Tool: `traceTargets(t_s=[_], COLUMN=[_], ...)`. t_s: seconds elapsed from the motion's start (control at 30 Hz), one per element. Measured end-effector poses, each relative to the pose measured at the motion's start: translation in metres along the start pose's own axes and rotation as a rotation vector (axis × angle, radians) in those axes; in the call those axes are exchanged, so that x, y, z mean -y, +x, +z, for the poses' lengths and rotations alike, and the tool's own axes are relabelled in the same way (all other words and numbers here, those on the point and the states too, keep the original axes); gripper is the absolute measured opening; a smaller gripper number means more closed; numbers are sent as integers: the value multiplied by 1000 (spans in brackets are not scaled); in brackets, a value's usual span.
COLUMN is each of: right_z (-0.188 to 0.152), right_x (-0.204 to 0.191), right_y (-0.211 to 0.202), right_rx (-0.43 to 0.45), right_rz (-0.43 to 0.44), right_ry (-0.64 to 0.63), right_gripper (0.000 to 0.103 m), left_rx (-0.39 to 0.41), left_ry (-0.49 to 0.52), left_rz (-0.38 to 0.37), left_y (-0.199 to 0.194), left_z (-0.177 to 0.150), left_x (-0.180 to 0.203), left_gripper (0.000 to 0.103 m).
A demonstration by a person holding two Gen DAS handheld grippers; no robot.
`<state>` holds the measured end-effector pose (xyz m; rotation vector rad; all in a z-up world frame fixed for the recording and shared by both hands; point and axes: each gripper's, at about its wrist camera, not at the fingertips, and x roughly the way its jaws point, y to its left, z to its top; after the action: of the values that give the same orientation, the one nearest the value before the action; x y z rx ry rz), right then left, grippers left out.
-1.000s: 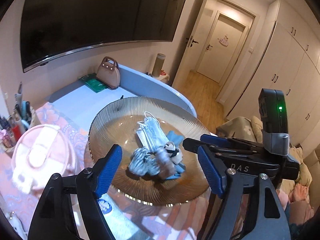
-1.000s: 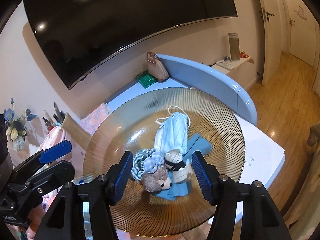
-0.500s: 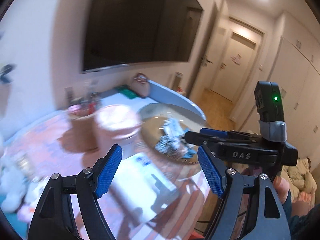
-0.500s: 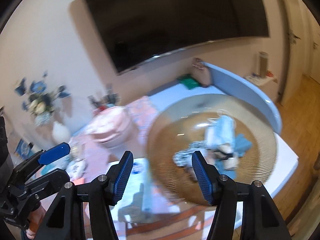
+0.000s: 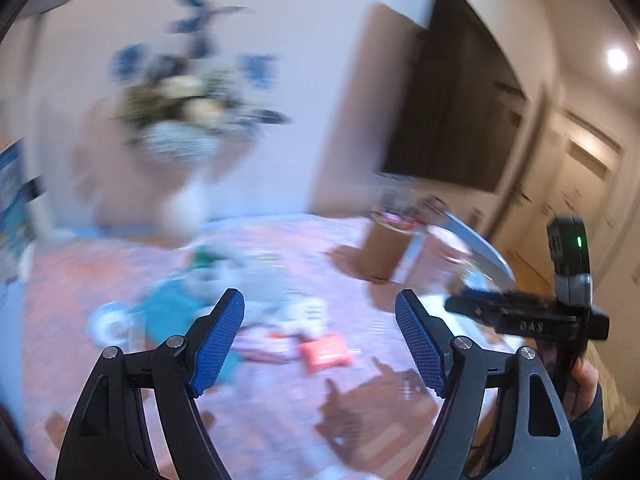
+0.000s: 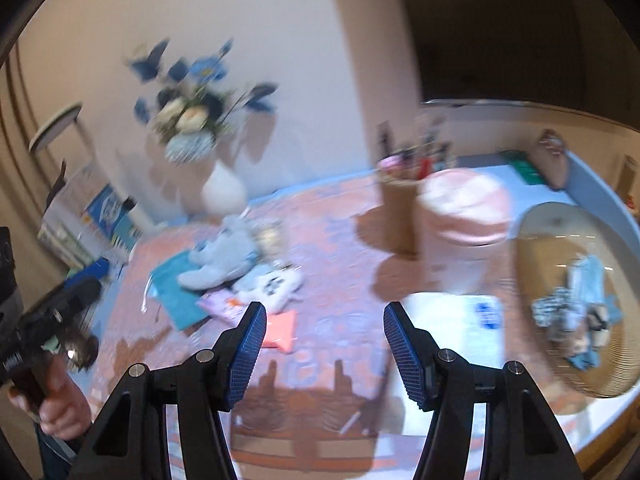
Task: Organize books
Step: 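Grasp the light-blue ring lid with the left tool while the right tool grasps the pink pouch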
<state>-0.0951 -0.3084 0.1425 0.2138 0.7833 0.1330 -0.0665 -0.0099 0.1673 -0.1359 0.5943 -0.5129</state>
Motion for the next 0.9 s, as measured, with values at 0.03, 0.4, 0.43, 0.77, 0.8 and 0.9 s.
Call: traceTargets(t_s=[0.03,0.4,0.43,0.77,0.8,0.9], right_z=[-1,-22,-24,-42,-42,-38], right_x=[-8,-60,-61,-48,-47,-45], right_y=[10,109,117,148,150,164], right_rx=[-16,-169,-183,-285,-291,-303], right_rz=[12,-1,-18,-86,-90,-93], right_ry=[-8,-126,-143,-281,-290,-309], right_gripper=[60,60,60,60,60,66], left_rx=[8,-41,-72,-347,-365,-383], left_ry=[-23,-220,-215,-143,-132,-100], left_rz=[20,269,302,421,429,458], left_y=[-5,-3,6,104,112,127], left_z=[0,-32,-36,-58,-58,-57], left_x=[-13,-139,-146,-186,-189,-192], left_gripper=[77,77,77,77,77,81])
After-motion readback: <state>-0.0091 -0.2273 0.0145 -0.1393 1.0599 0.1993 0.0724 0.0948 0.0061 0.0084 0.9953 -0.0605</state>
